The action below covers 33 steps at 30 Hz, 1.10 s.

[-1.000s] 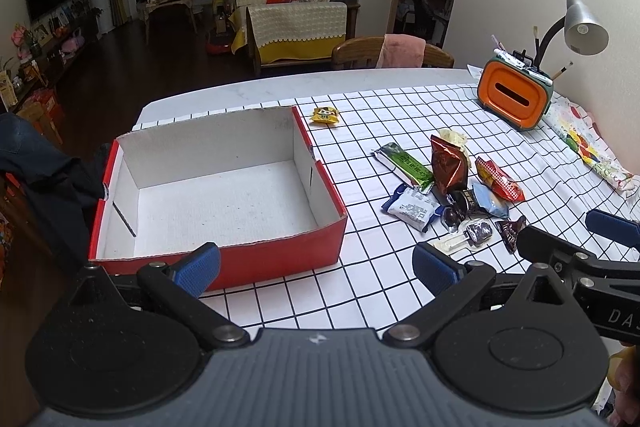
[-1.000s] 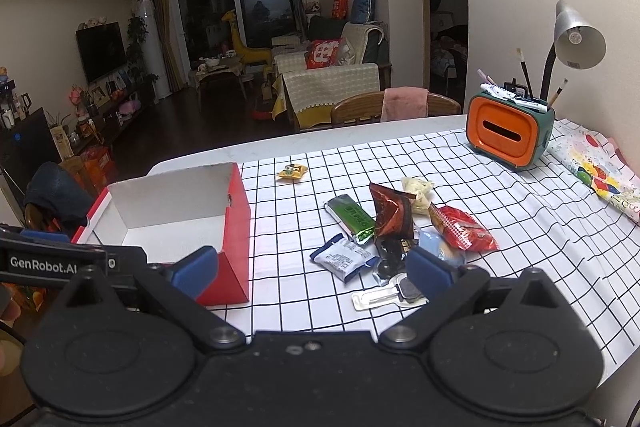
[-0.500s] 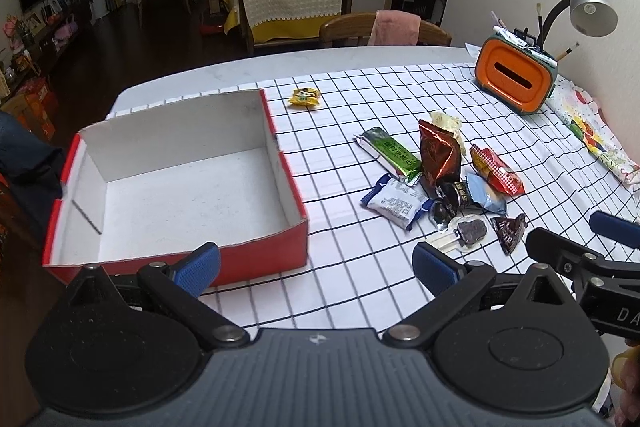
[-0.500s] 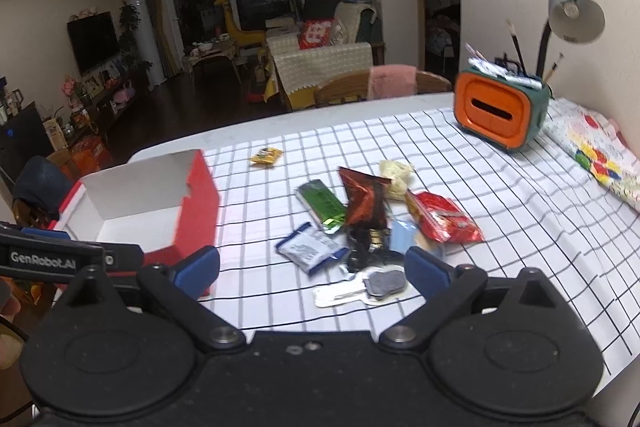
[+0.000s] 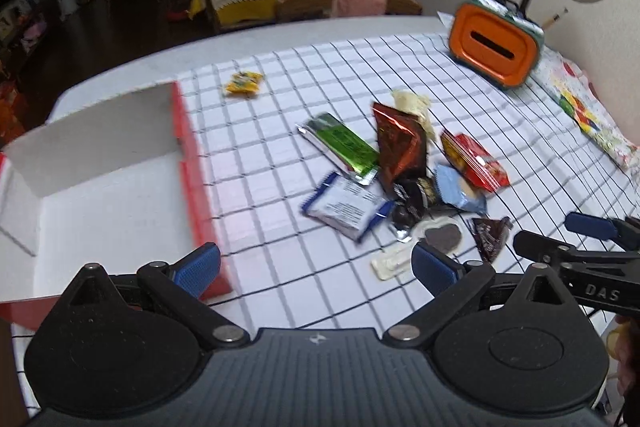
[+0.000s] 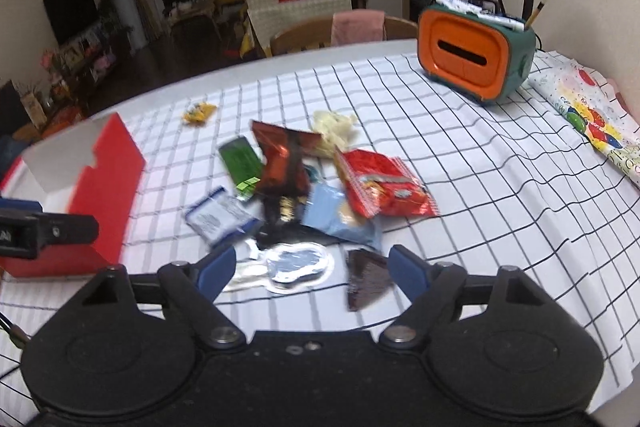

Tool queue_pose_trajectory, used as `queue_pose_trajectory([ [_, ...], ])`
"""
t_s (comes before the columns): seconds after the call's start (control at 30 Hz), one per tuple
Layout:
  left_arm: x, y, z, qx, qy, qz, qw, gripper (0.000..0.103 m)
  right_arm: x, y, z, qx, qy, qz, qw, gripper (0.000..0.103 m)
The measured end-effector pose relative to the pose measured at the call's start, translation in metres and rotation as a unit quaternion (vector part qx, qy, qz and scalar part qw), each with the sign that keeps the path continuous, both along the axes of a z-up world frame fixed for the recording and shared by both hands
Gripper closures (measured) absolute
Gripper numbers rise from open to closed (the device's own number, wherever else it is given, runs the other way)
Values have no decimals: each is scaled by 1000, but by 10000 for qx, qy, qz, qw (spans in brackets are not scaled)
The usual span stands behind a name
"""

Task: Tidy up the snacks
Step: 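Grasp the chocolate lollipop with the left tool while the right grasps the dark triangle wrapper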

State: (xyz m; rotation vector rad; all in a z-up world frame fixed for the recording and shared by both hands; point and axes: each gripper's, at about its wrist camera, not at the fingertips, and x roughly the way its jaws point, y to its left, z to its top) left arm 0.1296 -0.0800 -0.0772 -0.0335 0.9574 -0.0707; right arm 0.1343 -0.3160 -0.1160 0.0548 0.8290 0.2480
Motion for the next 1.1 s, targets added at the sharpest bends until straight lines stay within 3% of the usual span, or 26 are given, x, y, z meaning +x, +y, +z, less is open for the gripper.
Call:
queue_pose_trajectory([
  [0.2,21,-36,-30,175,155,-734,9970,3,25,-16,-33,-309,293,361,9984,27],
  [0.53,48,-82,-64,497,272,-1765,9827,11,56,-25,-77,-393,662,285,9966,33],
  [0.73,70,-94,-81,474,521,-1989,9775,23,64,-29,-86,-346,737,309,9962,42],
  [0.87,80,-101,-90,347,696,-2172,9730,23,65,-34,-88,-235,741,358,9963,45],
  [0.97,85,-107,-97,307,811,-2241,9707,24,64,-38,-88,-180,749,385,9963,52],
  [1.1,92,-116,-106,323,942,-2270,9688,35,62,-46,-87,-127,713,375,9967,56],
])
